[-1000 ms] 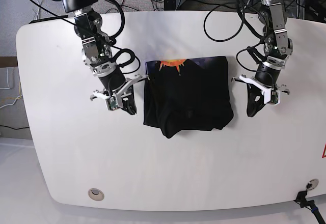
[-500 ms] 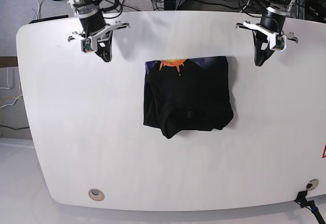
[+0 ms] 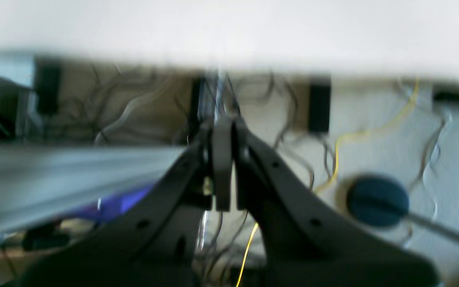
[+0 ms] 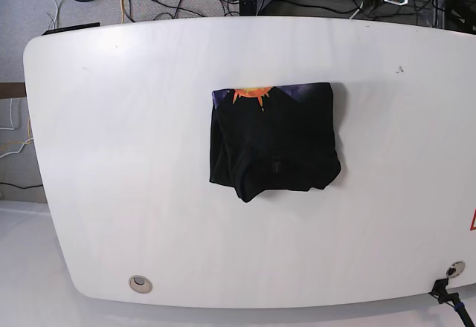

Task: Fold the T-shirt properly

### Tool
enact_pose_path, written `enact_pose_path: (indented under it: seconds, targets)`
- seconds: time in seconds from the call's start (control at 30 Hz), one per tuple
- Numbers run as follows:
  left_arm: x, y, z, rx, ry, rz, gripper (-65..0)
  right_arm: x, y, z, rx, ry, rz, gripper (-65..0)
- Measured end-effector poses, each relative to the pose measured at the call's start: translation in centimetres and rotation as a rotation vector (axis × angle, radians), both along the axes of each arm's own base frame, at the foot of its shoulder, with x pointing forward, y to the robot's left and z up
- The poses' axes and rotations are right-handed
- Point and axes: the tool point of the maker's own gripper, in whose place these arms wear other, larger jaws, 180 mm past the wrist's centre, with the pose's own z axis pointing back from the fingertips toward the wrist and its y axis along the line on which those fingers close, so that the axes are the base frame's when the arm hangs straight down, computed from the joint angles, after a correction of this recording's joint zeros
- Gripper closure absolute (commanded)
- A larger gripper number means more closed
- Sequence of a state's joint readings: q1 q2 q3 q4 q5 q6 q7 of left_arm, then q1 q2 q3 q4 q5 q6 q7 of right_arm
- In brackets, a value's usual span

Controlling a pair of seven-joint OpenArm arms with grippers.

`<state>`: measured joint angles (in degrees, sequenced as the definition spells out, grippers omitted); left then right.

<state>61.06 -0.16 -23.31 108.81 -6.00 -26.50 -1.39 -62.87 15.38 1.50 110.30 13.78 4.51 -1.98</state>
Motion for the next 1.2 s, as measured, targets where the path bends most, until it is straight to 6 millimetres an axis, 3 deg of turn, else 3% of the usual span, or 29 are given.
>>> enact_pose_path:
  seconds: [0.13, 0.27, 0.4, 0.5, 0.57, 0.7, 0.83, 0.93, 1.03, 1.2]
  targets:
    - [-2.6, 0.3, -1.5, -0.014, 0.073, 0.02, 0.0, -2.8, 1.0, -1.1, 0.036, 0.067, -0.046, 0.0]
    - [-5.1, 1.0, -5.9, -0.047, 0.183, 0.084, 0.0, -6.9, 1.5, -5.6, 0.034, 0.22, -0.045, 0.0]
    - [-6.5, 1.7, -10.3, -0.088, 0.254, 0.147, 0.0, -8.0, 2.4, -9.6, 0.051, 0.284, -0.038, 0.0]
    - [-8.8, 2.1, -14.0, -0.099, 0.374, 0.15, 0.0, -9.9, 2.0, -12.5, 0.029, 0.373, -0.032, 0.0]
    - [-9.9, 1.6, -15.8, -0.132, 0.426, 0.144, 0.0, -10.0, 2.1, -14.1, 0.025, 0.398, -0.017, 0.0]
    - [-9.7, 0.0, -19.0, -0.187, 0.485, 0.169, 0.0, -8.6, 2.6, -16.7, 0.027, 0.372, -0.021, 0.0]
    - [-9.7, -0.3, -21.9, -0.172, 0.567, 0.145, 0.0, -10.0, 2.3, -19.7, 0.003, 0.449, -0.013, 0.0]
    - [-9.9, -1.3, -23.8, -0.201, 0.63, 0.159, 0.0, -10.0, 1.6, -21.5, -0.025, 0.491, -0.03, 0.0]
    - [-9.9, -2.4, -25.2, -0.248, 0.689, 0.182, 0.0, -8.6, 1.3, -22.7, -0.037, 0.503, -0.041, 0.0]
    - [-9.3, -2.6, -26.4, -0.22, 0.764, 0.122, 0.0, -7.2, 0.9, -23.9, -0.05, 0.526, -0.049, 0.0]
